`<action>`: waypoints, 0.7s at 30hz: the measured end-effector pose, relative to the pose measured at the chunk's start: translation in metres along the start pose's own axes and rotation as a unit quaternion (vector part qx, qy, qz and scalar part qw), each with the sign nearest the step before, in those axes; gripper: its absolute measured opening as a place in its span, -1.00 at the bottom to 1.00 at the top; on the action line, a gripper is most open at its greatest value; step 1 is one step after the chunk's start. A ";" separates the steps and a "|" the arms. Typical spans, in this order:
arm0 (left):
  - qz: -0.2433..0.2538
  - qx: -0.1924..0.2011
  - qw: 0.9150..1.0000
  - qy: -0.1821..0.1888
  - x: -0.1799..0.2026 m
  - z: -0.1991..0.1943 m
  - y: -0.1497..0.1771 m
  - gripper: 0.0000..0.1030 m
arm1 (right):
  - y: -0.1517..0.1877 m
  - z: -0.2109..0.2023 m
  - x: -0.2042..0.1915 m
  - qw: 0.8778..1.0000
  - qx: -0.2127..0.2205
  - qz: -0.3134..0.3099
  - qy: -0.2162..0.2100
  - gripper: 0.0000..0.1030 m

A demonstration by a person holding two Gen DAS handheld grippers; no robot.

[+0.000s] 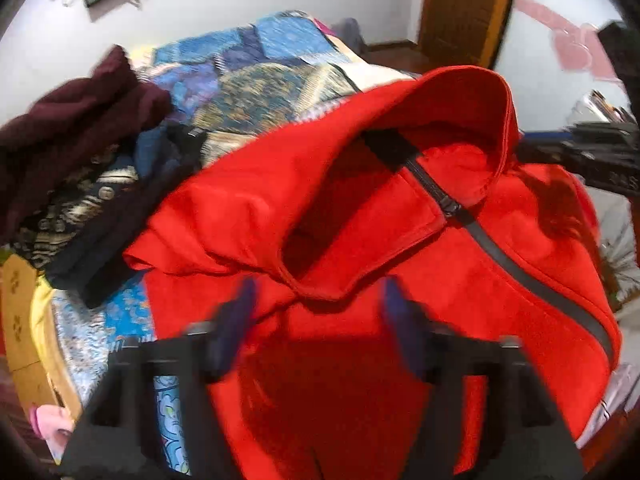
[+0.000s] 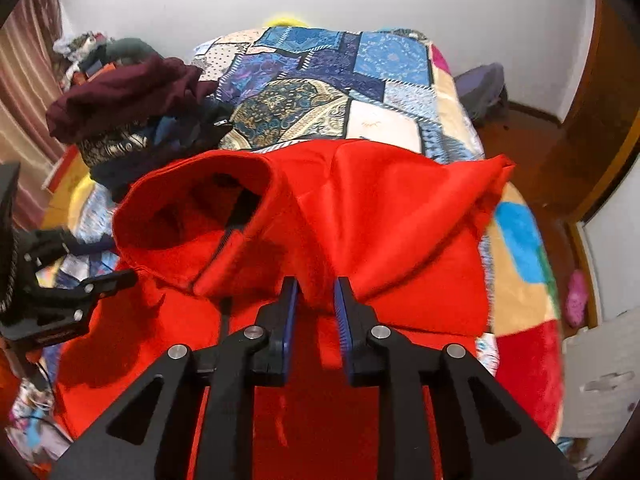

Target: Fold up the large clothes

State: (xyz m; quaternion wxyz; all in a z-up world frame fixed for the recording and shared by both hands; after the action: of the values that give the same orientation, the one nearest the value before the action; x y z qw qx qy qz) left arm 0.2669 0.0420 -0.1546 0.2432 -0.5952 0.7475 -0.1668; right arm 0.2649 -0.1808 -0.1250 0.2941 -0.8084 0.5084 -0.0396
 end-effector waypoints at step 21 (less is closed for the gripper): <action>-0.121 -0.039 0.992 -0.004 -0.050 0.065 -0.014 0.39 | -0.042 0.041 0.000 1.000 0.004 0.017 0.010 0.13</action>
State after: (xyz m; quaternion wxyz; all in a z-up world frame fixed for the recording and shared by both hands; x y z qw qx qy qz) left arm 0.3235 0.0894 -0.1930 0.2009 -0.6909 0.6752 -0.1626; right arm 0.3134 -0.1501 -0.1375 0.2932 -0.7978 0.5250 -0.0445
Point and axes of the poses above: each gripper's, at about its wrist camera, not at the fingertips, and z roughly the way its jaws point, x to its right, y to its underside, the point moved 1 cm from there along z, roughly the way its jaws point, and after that the axes turned 10 degrees about -y, right-handed, at the moved point
